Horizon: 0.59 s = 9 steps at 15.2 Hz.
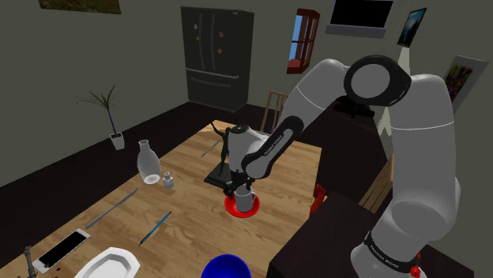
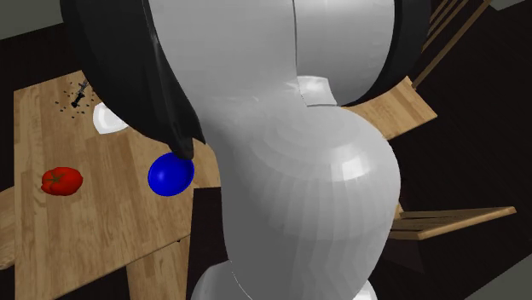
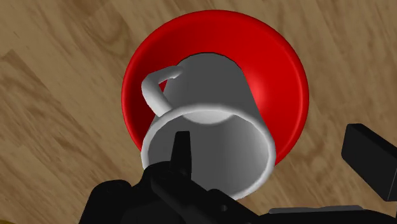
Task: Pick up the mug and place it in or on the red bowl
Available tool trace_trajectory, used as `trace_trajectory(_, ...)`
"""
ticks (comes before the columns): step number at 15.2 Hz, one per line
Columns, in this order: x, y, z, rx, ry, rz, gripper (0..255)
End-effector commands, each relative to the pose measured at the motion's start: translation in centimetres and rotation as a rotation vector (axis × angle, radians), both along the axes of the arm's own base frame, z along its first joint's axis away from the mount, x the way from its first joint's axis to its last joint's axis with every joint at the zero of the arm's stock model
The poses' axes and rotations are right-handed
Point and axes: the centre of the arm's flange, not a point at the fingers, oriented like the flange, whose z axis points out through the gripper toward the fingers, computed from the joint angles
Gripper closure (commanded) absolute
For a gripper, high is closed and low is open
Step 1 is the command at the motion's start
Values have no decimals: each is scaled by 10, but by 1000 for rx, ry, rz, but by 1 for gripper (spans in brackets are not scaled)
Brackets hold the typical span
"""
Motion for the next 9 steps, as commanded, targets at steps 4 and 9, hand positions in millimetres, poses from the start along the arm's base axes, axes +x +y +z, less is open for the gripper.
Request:
trace_trajectory(4, 0, 2, 34, 0, 0, 0, 0)
trace_trajectory(9, 0, 2, 34, 0, 0, 0, 0)
